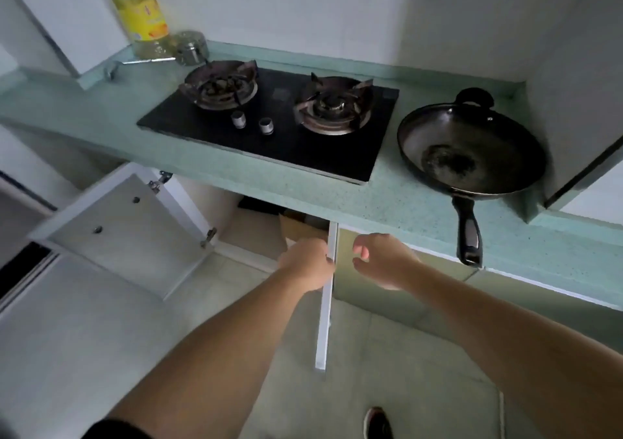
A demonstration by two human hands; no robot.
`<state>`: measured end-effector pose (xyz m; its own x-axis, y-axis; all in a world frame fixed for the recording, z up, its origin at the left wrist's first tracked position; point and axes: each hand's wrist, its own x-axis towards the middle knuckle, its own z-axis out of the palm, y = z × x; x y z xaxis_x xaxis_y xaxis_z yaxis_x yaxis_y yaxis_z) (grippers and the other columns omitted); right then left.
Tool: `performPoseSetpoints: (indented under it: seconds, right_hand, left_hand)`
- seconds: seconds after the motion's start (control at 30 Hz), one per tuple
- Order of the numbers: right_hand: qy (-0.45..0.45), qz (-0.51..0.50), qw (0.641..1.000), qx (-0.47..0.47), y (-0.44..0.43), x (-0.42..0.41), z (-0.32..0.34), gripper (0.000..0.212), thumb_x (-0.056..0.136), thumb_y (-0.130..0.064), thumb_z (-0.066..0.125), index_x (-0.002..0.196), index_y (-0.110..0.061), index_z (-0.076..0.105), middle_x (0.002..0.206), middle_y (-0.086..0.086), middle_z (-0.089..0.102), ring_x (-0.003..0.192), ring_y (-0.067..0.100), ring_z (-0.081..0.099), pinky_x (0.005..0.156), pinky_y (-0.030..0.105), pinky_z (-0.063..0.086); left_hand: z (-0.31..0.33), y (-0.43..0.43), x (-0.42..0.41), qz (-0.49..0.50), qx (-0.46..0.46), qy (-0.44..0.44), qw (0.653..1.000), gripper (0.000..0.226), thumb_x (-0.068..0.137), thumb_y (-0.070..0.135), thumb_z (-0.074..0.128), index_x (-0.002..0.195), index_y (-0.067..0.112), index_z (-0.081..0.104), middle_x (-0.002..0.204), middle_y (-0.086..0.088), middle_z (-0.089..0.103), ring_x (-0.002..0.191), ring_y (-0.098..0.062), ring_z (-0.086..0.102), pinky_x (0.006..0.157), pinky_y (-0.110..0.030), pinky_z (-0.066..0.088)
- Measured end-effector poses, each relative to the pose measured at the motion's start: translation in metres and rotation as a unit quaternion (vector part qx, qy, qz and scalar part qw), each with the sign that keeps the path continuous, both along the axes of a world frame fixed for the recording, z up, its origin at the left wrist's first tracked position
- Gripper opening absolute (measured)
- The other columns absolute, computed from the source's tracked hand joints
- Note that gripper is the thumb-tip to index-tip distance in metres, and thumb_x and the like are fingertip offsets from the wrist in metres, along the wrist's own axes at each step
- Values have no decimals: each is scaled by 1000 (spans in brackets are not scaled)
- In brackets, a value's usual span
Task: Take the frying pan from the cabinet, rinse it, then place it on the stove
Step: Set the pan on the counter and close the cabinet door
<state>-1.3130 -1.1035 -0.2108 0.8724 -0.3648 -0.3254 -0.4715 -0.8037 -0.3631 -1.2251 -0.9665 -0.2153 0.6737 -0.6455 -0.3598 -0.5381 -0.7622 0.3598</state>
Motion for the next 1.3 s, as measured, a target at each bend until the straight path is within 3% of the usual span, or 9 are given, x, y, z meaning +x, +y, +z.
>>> performPoseSetpoints:
  seconds: [0.07, 0.13, 0.23, 0.4, 0.73, 0.93, 1.13, 1.3]
  right_hand:
    - [9, 27, 1000, 14, 5, 1, -17, 28, 92, -33, 49, 118, -27, 59, 115, -3, 64, 100, 19, 61, 78, 31, 52]
    - [11, 51, 998, 26, 8, -1, -33, 28, 93, -32, 49, 119, -27, 58, 117, -4, 63, 102, 19, 61, 78, 30, 51]
    - [8, 90, 996, 28, 8, -2, -56, 29, 91, -32, 50, 119, -28, 58, 120, -5, 62, 104, 19, 60, 76, 29, 49]
    - [0, 203, 978, -41, 21, -5, -80, 34, 91, -30, 55, 125, -22, 52, 126, -3, 51, 113, 18, 51, 84, 35, 51]
    - [26, 316, 946, -66, 49, -3, -100, 25, 94, -27, 54, 118, -20, 57, 122, -2, 50, 114, 20, 49, 85, 37, 52]
    - [31, 397, 910, -116, 56, 11, -93, 20, 93, -17, 54, 112, -16, 60, 117, 1, 52, 112, 21, 49, 68, 29, 37]
    - [50, 402, 905, -130, 73, 28, -92, 17, 92, -16, 55, 108, -15, 60, 113, 4, 52, 105, 23, 54, 71, 34, 44]
    - [80, 337, 932, -107, 93, 56, -96, 8, 90, -18, 54, 98, -16, 54, 92, 3, 61, 77, 24, 56, 64, 30, 41]
  left_hand:
    - [-12, 10, -9, 36, 59, 0, 998, 21, 93, 22, 47, 75, 13, 52, 79, -2, 60, 83, -26, 63, 67, -30, 46]
    - [-26, 15, -21, 52, 105, 8, 993, 19, 94, 28, 49, 94, 12, 60, 95, -4, 66, 92, -25, 64, 76, -31, 48]
    - [-41, 18, -41, 78, 132, 51, 987, 28, 93, 32, 51, 110, 11, 59, 107, -5, 65, 101, -25, 63, 75, -28, 43]
    - [-63, 30, -64, 120, 164, 107, 973, 23, 83, 31, 59, 98, 13, 62, 103, -4, 68, 96, -25, 64, 72, -27, 45]
    - [-88, 39, -85, 196, 149, 67, 967, 30, 84, 19, 59, 115, 21, 60, 114, 0, 64, 108, -23, 62, 82, -27, 45]
    - [-94, 42, -86, 215, 131, 43, 967, 28, 86, 14, 55, 113, 21, 57, 112, 0, 64, 107, -23, 61, 78, -25, 41]
    - [-92, 58, -71, 201, 133, 34, 970, 30, 85, 13, 55, 115, 20, 55, 111, -1, 64, 105, -24, 61, 80, -28, 42]
    - [-91, 80, -47, 196, 126, 25, 972, 31, 85, 11, 56, 114, 19, 56, 109, -2, 63, 102, -24, 62, 76, -28, 40]
